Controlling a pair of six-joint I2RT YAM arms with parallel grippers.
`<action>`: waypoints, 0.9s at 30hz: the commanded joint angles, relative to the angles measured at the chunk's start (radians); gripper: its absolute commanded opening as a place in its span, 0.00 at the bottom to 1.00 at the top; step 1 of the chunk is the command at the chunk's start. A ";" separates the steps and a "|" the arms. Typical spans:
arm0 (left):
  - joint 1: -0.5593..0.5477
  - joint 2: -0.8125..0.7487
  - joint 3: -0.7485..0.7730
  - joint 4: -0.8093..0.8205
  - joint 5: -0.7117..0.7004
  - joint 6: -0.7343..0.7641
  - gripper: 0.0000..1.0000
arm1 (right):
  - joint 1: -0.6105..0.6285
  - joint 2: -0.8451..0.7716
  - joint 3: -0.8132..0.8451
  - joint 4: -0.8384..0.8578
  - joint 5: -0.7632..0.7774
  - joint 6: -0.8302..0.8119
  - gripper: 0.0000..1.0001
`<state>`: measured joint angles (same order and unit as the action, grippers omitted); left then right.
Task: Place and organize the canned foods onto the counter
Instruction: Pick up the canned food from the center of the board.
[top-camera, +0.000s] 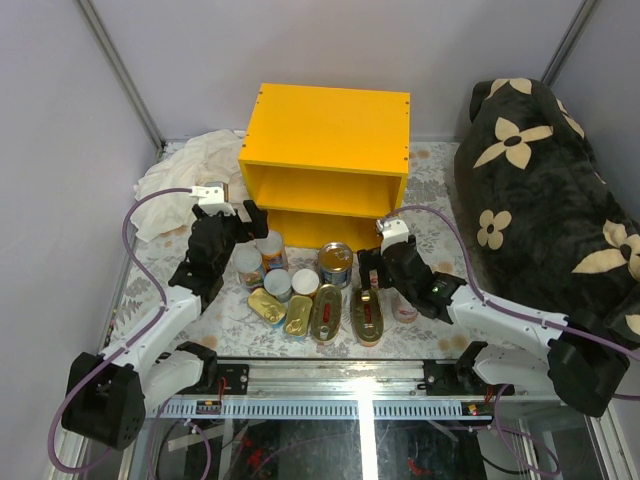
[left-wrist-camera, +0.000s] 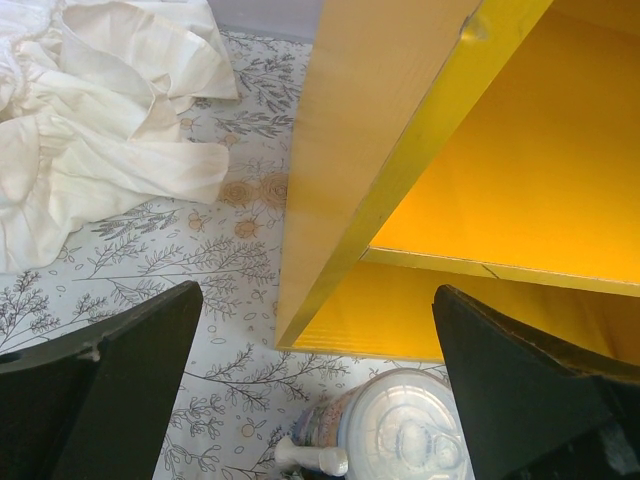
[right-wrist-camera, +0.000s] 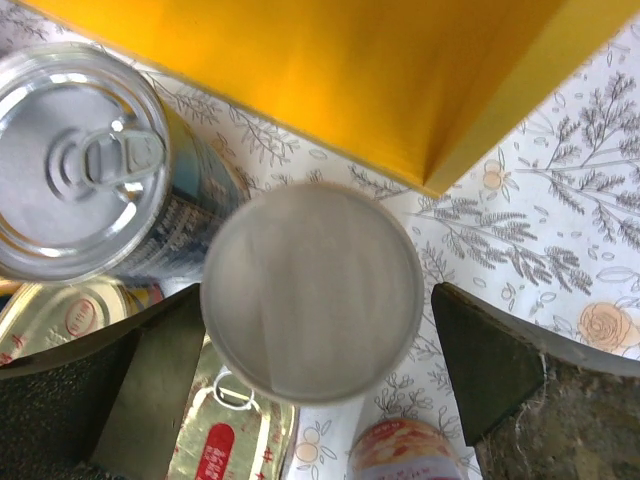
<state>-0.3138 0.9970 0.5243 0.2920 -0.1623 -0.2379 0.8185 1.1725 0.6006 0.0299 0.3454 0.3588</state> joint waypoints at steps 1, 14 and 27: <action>-0.005 0.009 -0.006 0.037 -0.017 0.017 1.00 | -0.002 -0.066 -0.085 0.148 0.007 0.021 1.00; -0.005 0.000 -0.006 0.028 -0.022 0.015 1.00 | -0.002 -0.014 -0.127 0.214 -0.011 0.008 0.97; -0.005 -0.005 -0.015 0.030 -0.024 0.014 1.00 | -0.002 -0.120 -0.072 0.167 -0.049 -0.035 0.36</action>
<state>-0.3138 1.0046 0.5240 0.2920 -0.1650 -0.2367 0.8173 1.1194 0.4713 0.1566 0.3008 0.3435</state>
